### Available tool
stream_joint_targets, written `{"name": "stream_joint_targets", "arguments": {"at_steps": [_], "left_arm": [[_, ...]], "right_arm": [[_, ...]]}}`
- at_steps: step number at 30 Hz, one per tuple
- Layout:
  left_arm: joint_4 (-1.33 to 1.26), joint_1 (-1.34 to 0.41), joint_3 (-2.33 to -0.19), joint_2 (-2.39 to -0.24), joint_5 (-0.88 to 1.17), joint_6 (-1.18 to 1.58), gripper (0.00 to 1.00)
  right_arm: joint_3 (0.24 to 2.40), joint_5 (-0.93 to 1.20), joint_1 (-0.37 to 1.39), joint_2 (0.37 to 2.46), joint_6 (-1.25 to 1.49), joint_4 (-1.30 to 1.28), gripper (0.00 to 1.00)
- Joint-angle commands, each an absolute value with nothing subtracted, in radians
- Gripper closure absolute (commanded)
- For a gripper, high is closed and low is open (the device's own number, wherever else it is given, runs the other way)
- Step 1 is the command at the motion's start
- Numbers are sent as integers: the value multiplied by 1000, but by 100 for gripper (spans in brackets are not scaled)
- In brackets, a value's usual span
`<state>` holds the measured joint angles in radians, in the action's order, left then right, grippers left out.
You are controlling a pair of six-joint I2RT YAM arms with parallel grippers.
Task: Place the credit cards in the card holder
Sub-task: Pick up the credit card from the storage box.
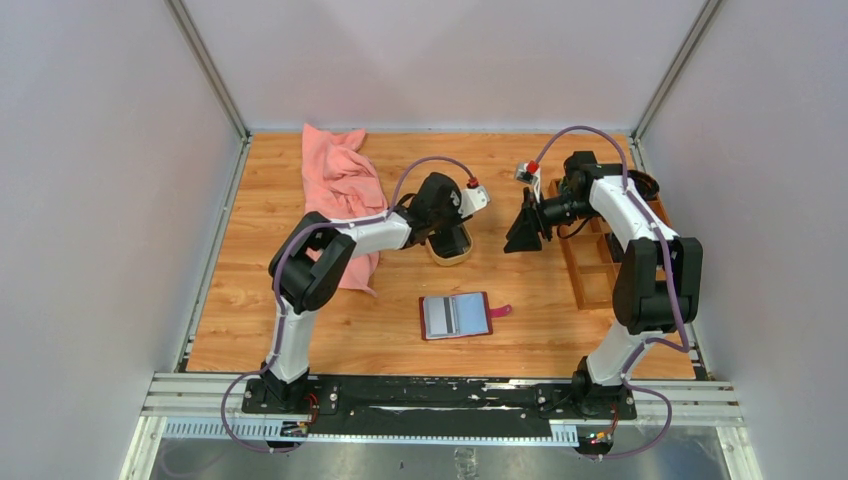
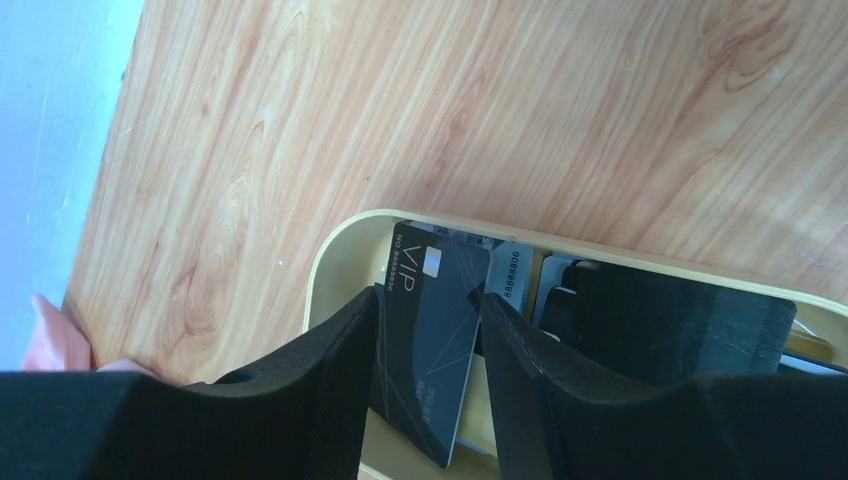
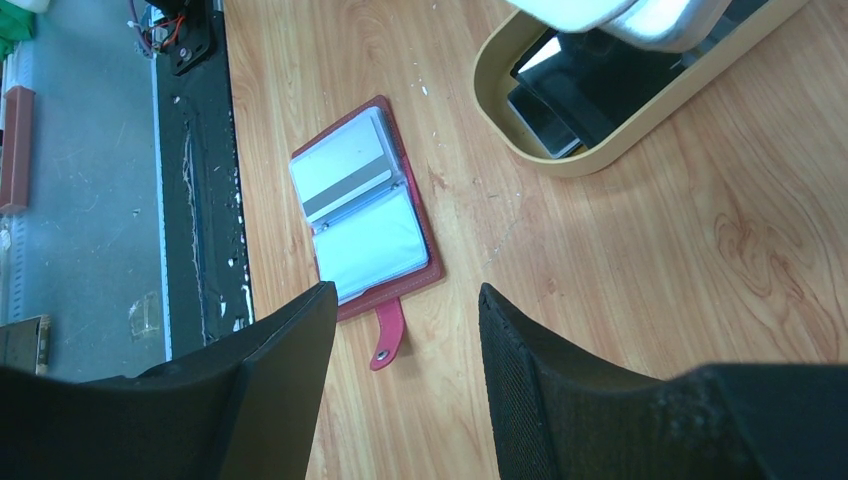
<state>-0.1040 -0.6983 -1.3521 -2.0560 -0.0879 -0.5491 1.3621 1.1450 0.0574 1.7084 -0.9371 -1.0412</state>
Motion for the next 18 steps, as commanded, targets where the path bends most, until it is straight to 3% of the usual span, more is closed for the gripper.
{"name": "stream_joint_targets", "arguments": {"at_steps": [1,6,11,18], "left_arm": [[-121,-677,-1380,-2020,-128,-553,55],[-121,-671,-1387,-2009,-133,-553,55],[-120,-654,-1393,-2010,-118,-526,65],[-119,-627,-1392,-2025,-107,-516,62]], "right_arm": [[1369,1176,38,1716,-960,-1074,42],[1371,1177,37,1721,-963,-1080,42],[1373,1180,37,1723,-968,-1085,42],[1377,1182,38,1729,-974,-1093,42]]}}
